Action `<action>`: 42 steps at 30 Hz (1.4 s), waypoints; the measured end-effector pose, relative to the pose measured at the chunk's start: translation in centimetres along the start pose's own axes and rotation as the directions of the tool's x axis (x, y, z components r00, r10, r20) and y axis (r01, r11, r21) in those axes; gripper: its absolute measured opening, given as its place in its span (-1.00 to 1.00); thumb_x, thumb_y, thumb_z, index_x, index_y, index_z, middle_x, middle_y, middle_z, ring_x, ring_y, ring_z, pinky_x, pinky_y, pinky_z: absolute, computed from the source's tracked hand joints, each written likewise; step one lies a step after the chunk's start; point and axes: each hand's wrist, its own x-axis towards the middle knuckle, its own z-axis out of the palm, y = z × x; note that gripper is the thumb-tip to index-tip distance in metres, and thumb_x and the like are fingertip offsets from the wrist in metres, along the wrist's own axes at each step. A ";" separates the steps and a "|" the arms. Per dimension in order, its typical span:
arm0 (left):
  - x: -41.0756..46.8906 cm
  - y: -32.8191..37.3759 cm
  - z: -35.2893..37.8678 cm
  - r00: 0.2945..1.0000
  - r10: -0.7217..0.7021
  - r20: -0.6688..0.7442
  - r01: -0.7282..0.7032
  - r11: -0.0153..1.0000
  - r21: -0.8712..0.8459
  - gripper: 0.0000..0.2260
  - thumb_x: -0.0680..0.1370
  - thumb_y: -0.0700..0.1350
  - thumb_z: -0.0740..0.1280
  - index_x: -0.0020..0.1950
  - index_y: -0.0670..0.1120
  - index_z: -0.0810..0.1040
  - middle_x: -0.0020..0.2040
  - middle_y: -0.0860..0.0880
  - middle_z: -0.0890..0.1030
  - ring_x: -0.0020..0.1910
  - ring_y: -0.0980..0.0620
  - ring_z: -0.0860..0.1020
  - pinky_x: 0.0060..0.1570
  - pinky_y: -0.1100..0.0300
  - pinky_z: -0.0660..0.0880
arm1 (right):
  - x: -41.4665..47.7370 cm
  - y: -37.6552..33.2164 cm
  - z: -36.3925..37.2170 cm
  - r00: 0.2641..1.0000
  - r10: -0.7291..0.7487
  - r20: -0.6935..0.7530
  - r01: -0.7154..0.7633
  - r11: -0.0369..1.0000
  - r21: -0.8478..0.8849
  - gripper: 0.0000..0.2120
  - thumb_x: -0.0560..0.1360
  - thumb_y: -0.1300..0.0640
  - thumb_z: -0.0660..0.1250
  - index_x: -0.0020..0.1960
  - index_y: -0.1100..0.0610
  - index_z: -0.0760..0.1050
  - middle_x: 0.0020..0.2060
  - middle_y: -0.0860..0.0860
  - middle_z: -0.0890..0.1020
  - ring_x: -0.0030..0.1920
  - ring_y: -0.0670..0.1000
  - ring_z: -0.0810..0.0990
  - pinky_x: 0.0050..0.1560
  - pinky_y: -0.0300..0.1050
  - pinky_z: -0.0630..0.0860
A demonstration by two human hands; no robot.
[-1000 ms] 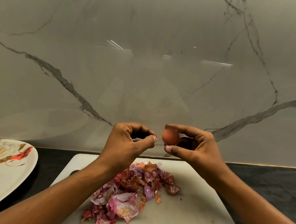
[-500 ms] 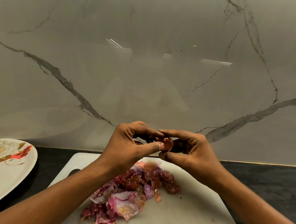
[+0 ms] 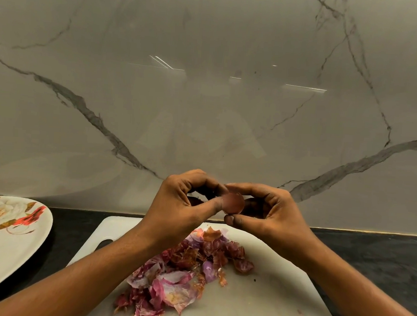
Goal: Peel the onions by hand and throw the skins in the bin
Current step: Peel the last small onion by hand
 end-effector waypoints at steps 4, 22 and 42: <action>-0.1 0.2 -0.1 0.999 0.028 0.028 -0.028 1.000 0.011 -0.69 0.46 -0.15 0.62 0.18 -0.02 0.74 0.01 0.04 0.69 0.05 -0.06 0.69 -0.07 0.05 0.71 | -0.2 -0.1 0.1 1.000 -0.006 0.019 0.006 1.000 -0.020 -0.49 0.43 0.33 0.59 0.30 -0.01 0.62 0.10 -0.06 0.76 0.11 0.02 0.76 0.14 -0.01 0.70; 0.1 -0.6 0.1 0.996 0.064 0.056 -0.070 0.992 0.106 -0.94 0.62 -0.16 0.45 0.07 -0.06 0.70 0.00 0.06 0.63 0.02 -0.05 0.65 -0.12 -0.06 0.68 | -0.1 -0.1 0.0 1.000 -0.007 -0.004 0.007 1.000 -0.014 -0.48 0.41 0.29 0.62 0.32 0.02 0.63 0.10 -0.05 0.76 0.09 0.05 0.76 0.14 0.03 0.70; 0.2 -0.5 -0.4 0.993 -0.119 -0.016 0.120 0.982 0.145 -0.95 0.58 -0.14 0.50 -0.03 0.02 0.71 -0.10 0.12 0.71 -0.04 0.14 0.68 -0.07 0.14 0.68 | 0.2 -0.1 -0.7 0.996 0.009 -0.093 -0.001 0.996 0.087 -0.50 0.42 0.45 0.56 0.25 0.05 0.65 0.15 -0.01 0.73 0.12 0.08 0.74 0.11 -0.03 0.70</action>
